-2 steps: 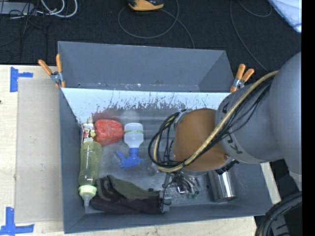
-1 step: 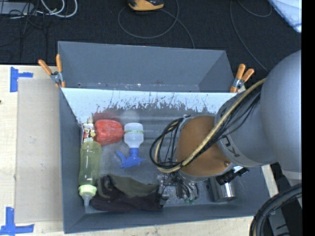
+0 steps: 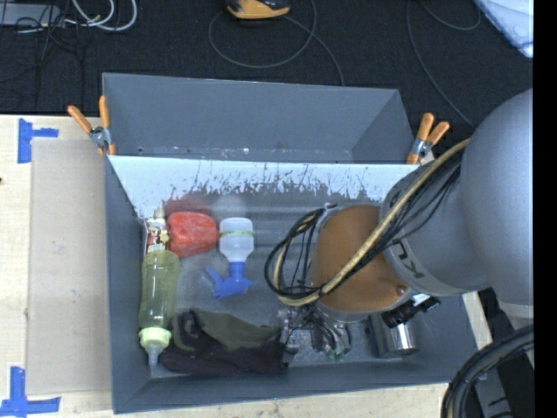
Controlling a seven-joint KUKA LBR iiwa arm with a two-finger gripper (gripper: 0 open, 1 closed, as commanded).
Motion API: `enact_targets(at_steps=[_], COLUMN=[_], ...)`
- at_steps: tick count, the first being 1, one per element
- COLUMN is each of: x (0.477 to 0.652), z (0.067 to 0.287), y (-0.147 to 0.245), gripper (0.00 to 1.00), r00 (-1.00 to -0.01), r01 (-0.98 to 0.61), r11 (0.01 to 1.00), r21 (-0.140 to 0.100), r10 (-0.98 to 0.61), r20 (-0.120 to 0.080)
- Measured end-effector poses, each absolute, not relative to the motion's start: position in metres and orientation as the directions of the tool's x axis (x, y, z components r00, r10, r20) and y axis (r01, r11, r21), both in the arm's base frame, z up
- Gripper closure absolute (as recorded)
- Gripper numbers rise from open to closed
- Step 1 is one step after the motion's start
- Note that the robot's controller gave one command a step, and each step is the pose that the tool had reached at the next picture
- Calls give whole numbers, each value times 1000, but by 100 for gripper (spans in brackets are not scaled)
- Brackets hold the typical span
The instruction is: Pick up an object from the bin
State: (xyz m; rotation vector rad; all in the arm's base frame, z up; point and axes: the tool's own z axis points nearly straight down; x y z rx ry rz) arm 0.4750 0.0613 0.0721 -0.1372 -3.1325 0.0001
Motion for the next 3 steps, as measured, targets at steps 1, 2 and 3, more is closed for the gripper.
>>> enact_targets(at_steps=[1,2,3], x=[481,481,479], z=[171,171,268], y=[77,77,76], gripper=[100,100,0], r00=[-995,-995,-990], r01=[103,103,143], r11=[995,995,990], r21=[-1,-1,-2], r10=[103,103,143], r20=[8,8,12])
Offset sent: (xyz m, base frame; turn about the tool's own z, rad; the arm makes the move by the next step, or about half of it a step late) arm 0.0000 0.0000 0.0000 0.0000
